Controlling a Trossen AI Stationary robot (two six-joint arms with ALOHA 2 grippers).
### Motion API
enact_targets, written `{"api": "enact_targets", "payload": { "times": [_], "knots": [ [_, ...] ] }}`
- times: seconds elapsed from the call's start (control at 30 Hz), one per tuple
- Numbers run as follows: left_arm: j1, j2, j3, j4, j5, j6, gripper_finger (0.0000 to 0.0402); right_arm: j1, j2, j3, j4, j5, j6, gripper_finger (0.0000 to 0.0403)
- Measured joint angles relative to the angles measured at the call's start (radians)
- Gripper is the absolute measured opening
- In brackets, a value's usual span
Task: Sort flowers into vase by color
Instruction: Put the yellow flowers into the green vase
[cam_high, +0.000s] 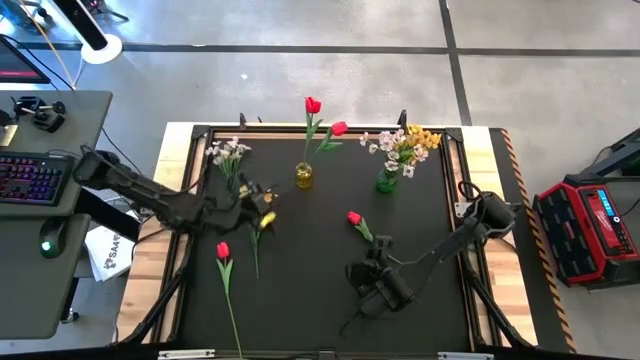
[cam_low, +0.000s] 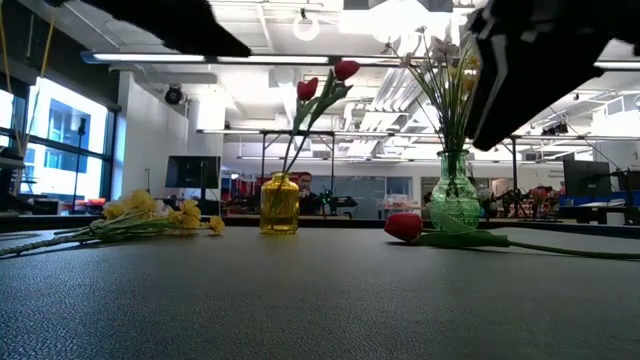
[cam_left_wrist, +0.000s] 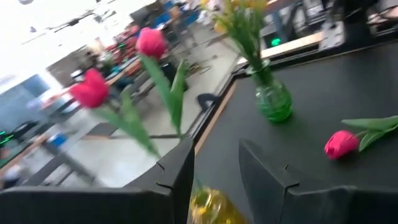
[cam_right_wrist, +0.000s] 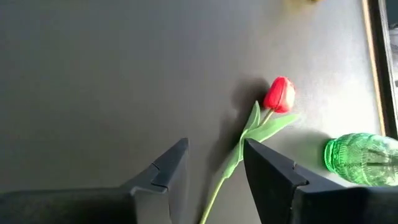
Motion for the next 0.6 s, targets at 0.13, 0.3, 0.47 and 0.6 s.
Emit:
{"api": "enact_targets", "payload": {
  "times": [0.13, 0.3, 0.47, 0.6],
  "knots": [
    [-0.126, 0.0, 0.0, -0.006, -0.122, -0.157, 0.0115, -0.042, 0.0, 0.0, -0.013, -0.104, -0.074, 0.0126],
    [-0.255, 0.001, 0.003, -0.029, -0.12, -0.295, 0.0115, -0.09, -0.032, 0.0, -0.085, -0.172, -0.133, 0.0108],
    [-0.326, 0.001, 0.003, -0.113, -0.125, -0.354, 0.0115, -0.117, -0.073, 0.0, -0.028, -0.192, -0.159, 0.0089],
    [-0.328, 0.001, 0.003, -0.269, -0.131, -0.55, 0.0115, -0.118, -0.079, 0.0, 0.023, -0.131, -0.214, 0.0078]
  ]
}}
